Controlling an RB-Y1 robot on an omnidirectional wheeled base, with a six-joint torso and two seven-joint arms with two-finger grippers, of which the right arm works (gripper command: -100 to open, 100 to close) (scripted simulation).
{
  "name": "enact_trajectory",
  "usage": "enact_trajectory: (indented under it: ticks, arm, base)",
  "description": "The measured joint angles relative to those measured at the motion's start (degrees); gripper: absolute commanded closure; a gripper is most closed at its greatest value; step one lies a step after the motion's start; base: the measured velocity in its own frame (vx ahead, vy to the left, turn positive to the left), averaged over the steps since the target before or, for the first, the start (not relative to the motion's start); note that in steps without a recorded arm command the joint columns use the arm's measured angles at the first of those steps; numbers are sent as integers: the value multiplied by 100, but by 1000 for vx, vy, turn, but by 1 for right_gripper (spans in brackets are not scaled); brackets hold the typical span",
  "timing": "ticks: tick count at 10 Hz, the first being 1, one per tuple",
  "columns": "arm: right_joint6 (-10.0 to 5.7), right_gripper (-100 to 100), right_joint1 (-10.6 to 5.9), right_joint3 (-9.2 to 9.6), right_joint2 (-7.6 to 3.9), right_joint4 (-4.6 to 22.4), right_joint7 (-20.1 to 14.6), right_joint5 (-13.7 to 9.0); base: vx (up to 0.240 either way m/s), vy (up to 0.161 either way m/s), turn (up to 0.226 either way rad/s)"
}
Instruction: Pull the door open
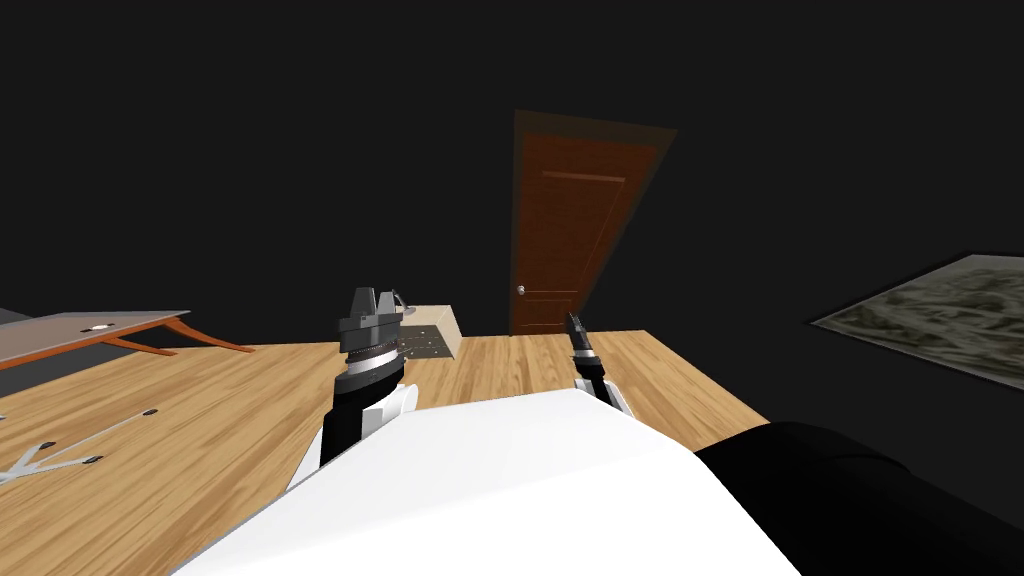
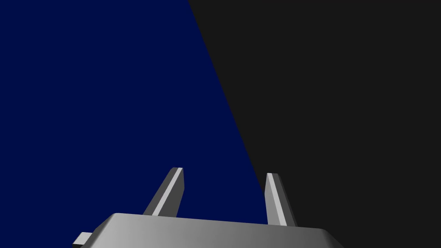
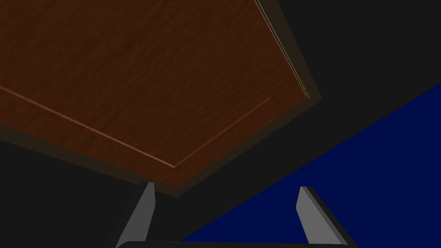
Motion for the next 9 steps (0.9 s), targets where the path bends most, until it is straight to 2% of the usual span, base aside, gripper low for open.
enact_trajectory:
  ticks: [2,3,9]
  arm:
    - [-131,-100,14,-91,-26,251,212,159]
    - [-171,-100,-46,-141,-46,400,311,232]
    - [-441,-100,-162,-369,-88,1113,825,617]
  base:
    - [176,56,-11]
    - [132,32,-5]
    - [100,41,-8]
